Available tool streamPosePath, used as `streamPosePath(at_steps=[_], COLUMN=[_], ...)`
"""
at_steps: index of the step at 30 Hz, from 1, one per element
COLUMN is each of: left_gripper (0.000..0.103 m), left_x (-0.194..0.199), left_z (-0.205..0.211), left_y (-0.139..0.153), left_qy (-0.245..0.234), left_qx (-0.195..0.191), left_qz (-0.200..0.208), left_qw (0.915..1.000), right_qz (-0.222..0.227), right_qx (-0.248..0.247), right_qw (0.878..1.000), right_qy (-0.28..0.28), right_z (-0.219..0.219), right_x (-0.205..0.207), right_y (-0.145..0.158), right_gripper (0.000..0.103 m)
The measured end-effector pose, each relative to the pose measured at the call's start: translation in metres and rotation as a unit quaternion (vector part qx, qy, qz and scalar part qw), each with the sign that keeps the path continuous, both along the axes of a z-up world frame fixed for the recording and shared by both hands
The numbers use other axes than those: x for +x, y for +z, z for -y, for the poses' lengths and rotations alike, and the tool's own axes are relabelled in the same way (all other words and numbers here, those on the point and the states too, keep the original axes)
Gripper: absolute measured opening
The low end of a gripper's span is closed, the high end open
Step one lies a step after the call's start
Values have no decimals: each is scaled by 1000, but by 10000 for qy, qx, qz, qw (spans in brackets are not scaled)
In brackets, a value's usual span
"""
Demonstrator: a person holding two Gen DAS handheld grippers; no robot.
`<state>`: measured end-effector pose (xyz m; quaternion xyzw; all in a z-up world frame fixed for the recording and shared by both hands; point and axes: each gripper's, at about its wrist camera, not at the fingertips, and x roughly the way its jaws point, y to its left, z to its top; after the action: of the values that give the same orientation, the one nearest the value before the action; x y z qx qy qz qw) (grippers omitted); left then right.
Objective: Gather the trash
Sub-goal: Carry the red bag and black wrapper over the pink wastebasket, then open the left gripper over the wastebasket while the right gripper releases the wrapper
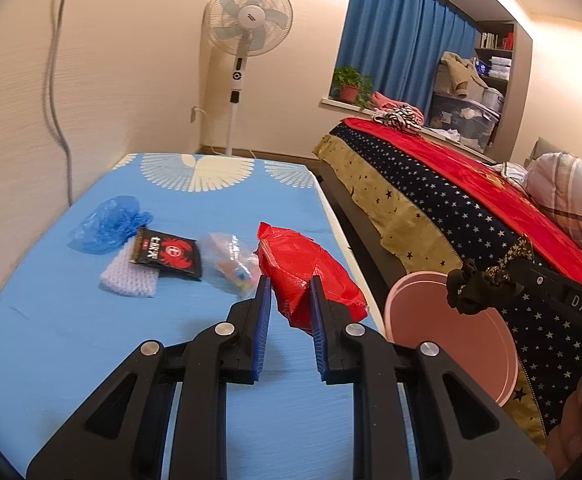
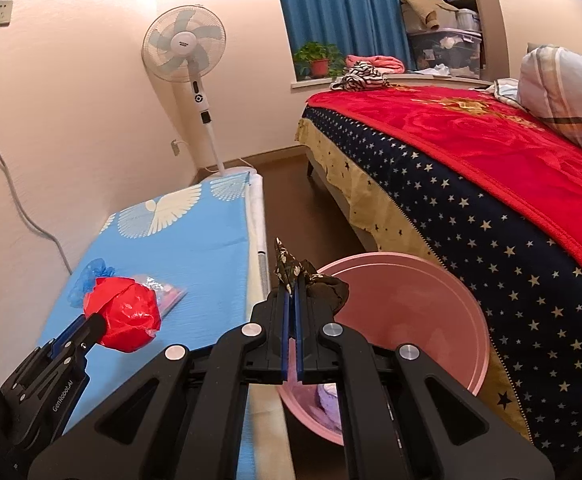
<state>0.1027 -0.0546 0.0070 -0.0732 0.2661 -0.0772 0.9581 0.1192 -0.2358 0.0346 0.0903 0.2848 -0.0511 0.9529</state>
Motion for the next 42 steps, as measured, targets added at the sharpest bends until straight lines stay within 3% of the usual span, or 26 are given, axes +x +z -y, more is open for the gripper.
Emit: streamPosePath(at_steps=[18,36,40,41,42], left_gripper=[19,20,24,38,42], left_x=[9,16,20,20,19], left_z=[51,112,120,121,122], left_y=[-10,-26,-31,-33,-33], left_qy=[-571,-1343,-1597,-1629,-1618], left_qx=[37,145,30,30,55], left_qz=[-30,-274,-482,-536,-540], left_qw=[9984,9905,9860,9852,9853], right_qz=[-54,-289,-270,-253,-238], right_qx=[-21,-127,-123,-108,-106], right_qw=[9988,9944,9916,9912,9909], right_qy=[-482,-1007,-1256,-1296,-1324], right_z=[40,78,85,86,87], right_x=[0,-8,-13,-15,-16], right_y=[-6,-16,-13,-11,-11], right_gripper=[2,3,10,18,28])
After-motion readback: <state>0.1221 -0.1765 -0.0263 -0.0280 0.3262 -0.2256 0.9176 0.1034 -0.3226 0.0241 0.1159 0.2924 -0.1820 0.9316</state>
